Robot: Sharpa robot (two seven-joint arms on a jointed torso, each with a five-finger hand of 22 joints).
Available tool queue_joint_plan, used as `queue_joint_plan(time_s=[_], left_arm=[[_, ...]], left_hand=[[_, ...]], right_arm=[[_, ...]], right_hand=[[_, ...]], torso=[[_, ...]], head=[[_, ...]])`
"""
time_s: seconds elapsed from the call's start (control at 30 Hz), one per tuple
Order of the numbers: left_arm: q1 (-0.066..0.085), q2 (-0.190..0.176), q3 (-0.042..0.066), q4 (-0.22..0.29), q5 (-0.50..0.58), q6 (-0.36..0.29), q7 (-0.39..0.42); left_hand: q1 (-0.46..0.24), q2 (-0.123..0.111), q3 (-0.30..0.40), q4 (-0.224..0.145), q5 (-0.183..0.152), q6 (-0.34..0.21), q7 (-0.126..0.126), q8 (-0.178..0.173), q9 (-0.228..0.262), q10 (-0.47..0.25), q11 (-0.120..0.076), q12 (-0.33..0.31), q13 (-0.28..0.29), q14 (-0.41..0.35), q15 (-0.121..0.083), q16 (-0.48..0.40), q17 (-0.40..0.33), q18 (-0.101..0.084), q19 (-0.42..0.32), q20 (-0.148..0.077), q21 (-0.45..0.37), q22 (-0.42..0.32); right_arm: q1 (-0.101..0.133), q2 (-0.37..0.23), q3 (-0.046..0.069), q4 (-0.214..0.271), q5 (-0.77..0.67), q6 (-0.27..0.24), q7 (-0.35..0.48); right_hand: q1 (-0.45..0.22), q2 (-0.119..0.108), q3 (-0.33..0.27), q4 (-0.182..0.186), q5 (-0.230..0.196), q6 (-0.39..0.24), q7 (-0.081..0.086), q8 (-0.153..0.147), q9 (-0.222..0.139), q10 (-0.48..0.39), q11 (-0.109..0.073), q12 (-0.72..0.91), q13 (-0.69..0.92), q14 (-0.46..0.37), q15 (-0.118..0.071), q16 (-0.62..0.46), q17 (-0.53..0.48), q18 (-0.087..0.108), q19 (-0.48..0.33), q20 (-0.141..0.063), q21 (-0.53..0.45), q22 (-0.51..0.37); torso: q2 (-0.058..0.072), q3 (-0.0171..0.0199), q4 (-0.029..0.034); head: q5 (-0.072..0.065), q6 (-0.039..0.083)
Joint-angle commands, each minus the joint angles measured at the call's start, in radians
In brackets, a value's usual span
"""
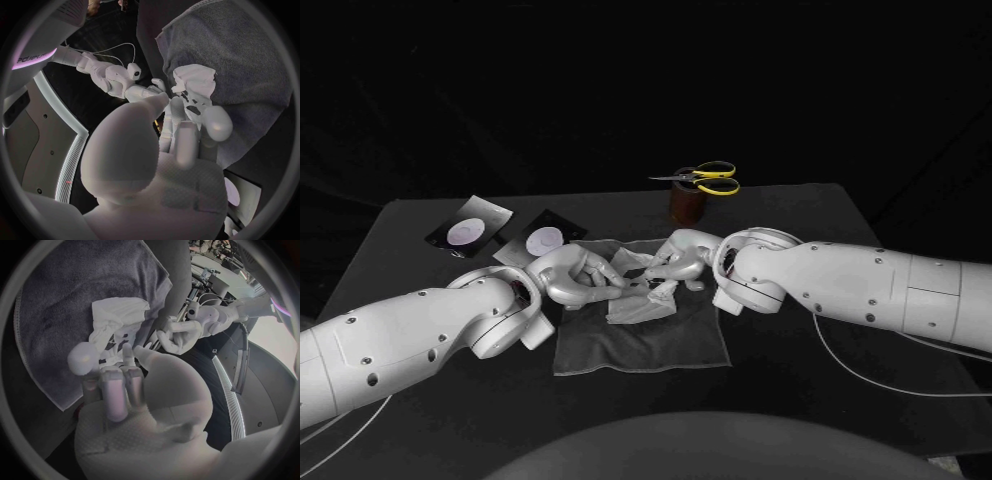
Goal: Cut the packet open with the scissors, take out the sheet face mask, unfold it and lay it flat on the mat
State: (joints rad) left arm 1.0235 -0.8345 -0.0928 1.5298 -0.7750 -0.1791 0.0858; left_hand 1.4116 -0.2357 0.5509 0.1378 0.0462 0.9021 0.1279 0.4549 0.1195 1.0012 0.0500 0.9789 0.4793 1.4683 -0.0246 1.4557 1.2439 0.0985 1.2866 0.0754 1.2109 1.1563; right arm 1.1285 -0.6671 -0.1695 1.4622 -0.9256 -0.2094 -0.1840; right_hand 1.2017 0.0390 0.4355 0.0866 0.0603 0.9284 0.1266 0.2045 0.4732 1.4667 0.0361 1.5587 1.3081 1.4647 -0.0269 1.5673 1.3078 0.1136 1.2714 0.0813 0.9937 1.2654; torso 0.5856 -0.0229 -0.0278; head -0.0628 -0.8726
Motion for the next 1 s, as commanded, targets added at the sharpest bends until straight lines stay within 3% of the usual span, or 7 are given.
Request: queue_joint_plan(time_s=[0.03,0.13,0.27,0.4,0.5,0.67,1.0], left_arm=[[0.001,0.004,0.001,0.001,0.011,-0.025,0.004],[0.001,0.010,0.001,-0.003,0.017,-0.050,0.000],[0.001,0.028,0.001,-0.010,0.019,-0.076,-0.013],[0.001,0.058,0.001,-0.017,-0.015,-0.063,-0.059],[0.003,0.083,0.002,-0.024,-0.049,-0.048,-0.106],[0.013,0.141,0.003,-0.056,-0.123,-0.028,-0.208],[0.031,0.226,0.004,-0.116,-0.213,0.032,-0.332]], left_hand=[[-0.002,0.008,0.012,-0.003,0.003,0.008,0.006,0.002,0.002,0.008,0.000,-0.006,-0.002,0.004,0.008,0.000,0.002,0.011,0.003,0.004,0.006,0.001],[0.007,0.021,0.025,-0.011,0.003,0.026,0.003,0.015,0.008,0.014,-0.002,-0.005,-0.003,0.005,0.006,0.000,0.001,0.011,0.004,0.003,0.006,0.001],[0.009,0.038,0.043,-0.018,0.003,0.059,-0.008,0.044,0.021,0.019,-0.009,0.000,-0.001,0.005,0.001,-0.001,0.001,0.012,0.004,0.000,0.005,-0.001],[-0.013,0.075,0.057,-0.009,0.003,0.070,-0.024,0.087,0.050,0.064,-0.024,0.034,0.029,0.018,-0.012,0.009,0.027,0.007,0.023,-0.010,0.024,0.020],[-0.025,0.087,0.066,-0.013,0.003,0.047,-0.028,0.112,0.073,0.145,-0.029,0.118,0.159,0.032,-0.018,0.020,0.057,-0.001,0.049,-0.018,0.051,0.049],[-0.017,0.101,0.130,-0.049,0.003,0.010,-0.021,0.148,0.112,0.196,-0.026,0.182,0.265,0.042,-0.018,0.027,0.077,-0.014,0.086,-0.022,0.096,0.098],[-0.049,0.092,0.199,-0.076,0.003,-0.009,-0.020,0.182,0.152,0.213,-0.026,0.205,0.308,0.048,-0.018,0.035,0.095,-0.020,0.102,-0.021,0.122,0.125]], right_arm=[[-0.008,-0.035,0.000,0.031,0.042,-0.132,0.206],[-0.019,-0.076,0.000,0.064,0.013,-0.168,0.246],[-0.042,-0.137,0.000,0.117,-0.054,-0.202,0.243],[-0.081,-0.187,0.000,0.162,-0.130,-0.256,0.208],[-0.111,-0.203,0.000,0.178,-0.182,-0.310,0.196],[-0.162,-0.207,0.000,0.187,-0.278,-0.408,0.175],[-0.203,-0.186,0.000,0.170,-0.389,-0.501,0.137]], right_hand=[[0.044,-0.020,0.058,-0.088,0.007,0.023,-0.003,0.000,-0.007,0.103,0.003,0.007,0.260,0.106,-0.001,0.004,0.263,0.011,0.009,-0.001,0.015,0.009],[0.047,-0.036,0.114,-0.160,0.011,0.060,-0.008,0.014,-0.008,0.104,-0.001,0.011,0.262,0.106,-0.004,0.004,0.263,0.009,0.013,-0.005,0.027,0.018],[0.032,-0.042,0.142,-0.200,0.009,0.084,-0.014,0.025,-0.007,0.104,-0.007,0.012,0.262,0.106,-0.008,0.004,0.263,0.007,0.016,-0.008,0.037,0.027],[0.014,-0.057,0.152,-0.231,-0.001,0.103,-0.021,0.035,-0.005,0.103,-0.013,0.008,0.260,0.106,-0.013,0.004,0.263,0.007,0.018,-0.012,0.043,0.032],[0.010,-0.070,0.150,-0.245,-0.001,0.102,-0.021,0.033,-0.007,0.103,-0.013,0.006,0.259,0.106,-0.014,0.004,0.263,0.007,0.018,-0.013,0.043,0.033],[0.003,-0.083,0.146,-0.258,-0.003,0.104,-0.020,0.030,-0.010,0.102,-0.013,0.003,0.257,0.106,-0.014,0.004,0.263,0.007,0.015,-0.013,0.039,0.032],[0.003,-0.085,0.148,-0.263,-0.004,0.102,-0.019,0.026,-0.013,0.101,-0.012,-0.002,0.253,0.106,-0.013,0.004,0.263,0.008,0.013,-0.013,0.035,0.030]], torso=[[0.000,0.0003,-0.0019],[-0.001,0.0005,-0.0013],[0.000,0.0006,-0.0027],[-0.001,0.0004,-0.0039],[0.000,0.0002,-0.0036],[0.001,0.0021,-0.0027],[0.000,0.0014,-0.0006]], head=[[0.004,0.000],[0.006,0.000],[0.006,0.000],[0.003,0.000],[-0.001,0.000],[-0.005,0.000],[-0.014,0.000]])
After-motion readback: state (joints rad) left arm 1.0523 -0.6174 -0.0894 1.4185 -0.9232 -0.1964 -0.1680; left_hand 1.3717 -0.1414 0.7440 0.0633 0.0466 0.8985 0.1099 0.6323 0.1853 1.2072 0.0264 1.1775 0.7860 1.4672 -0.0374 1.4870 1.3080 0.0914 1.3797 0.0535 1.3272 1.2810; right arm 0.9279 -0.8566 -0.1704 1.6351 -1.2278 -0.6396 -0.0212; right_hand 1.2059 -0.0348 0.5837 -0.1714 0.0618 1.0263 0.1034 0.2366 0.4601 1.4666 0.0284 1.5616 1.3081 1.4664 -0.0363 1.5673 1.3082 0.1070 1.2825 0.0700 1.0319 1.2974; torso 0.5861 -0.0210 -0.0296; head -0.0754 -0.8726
